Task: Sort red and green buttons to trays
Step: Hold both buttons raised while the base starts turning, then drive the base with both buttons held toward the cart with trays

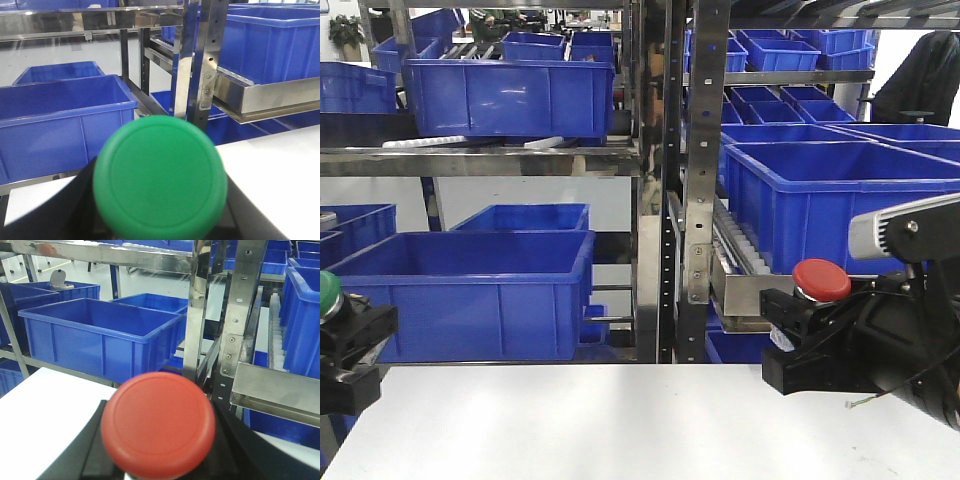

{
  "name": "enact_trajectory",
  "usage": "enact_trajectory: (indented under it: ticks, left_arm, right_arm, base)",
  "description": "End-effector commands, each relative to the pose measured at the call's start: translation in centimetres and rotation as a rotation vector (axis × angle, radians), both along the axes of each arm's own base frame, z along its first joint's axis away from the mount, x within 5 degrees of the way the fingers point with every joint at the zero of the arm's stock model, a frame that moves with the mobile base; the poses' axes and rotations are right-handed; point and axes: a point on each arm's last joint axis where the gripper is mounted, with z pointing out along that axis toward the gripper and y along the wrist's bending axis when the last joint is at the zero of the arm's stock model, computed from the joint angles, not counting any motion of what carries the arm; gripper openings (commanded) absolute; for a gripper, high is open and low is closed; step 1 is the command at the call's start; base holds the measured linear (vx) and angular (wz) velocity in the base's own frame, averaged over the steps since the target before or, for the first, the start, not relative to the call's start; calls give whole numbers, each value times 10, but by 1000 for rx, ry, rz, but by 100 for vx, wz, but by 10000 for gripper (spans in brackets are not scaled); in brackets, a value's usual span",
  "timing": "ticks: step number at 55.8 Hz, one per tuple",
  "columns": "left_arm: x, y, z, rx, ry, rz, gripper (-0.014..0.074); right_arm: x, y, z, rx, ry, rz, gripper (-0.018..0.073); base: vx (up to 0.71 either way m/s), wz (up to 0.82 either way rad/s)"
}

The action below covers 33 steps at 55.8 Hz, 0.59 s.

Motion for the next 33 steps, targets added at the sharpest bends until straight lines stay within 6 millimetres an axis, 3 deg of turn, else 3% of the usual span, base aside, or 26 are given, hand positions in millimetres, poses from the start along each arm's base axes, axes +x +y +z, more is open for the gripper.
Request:
enact_trajectory:
  ticks: [1,33]
  left_arm:
    - [-3,-1,22,-59,-127,-10,0]
    - [-3,-1,22,-59,-127,-10,0]
  right_arm:
    - [-6,1,20,34,-95,41,11]
    - [-6,1,20,34,-95,41,11]
  base:
    - [-5,-3]
    - [-10,6]
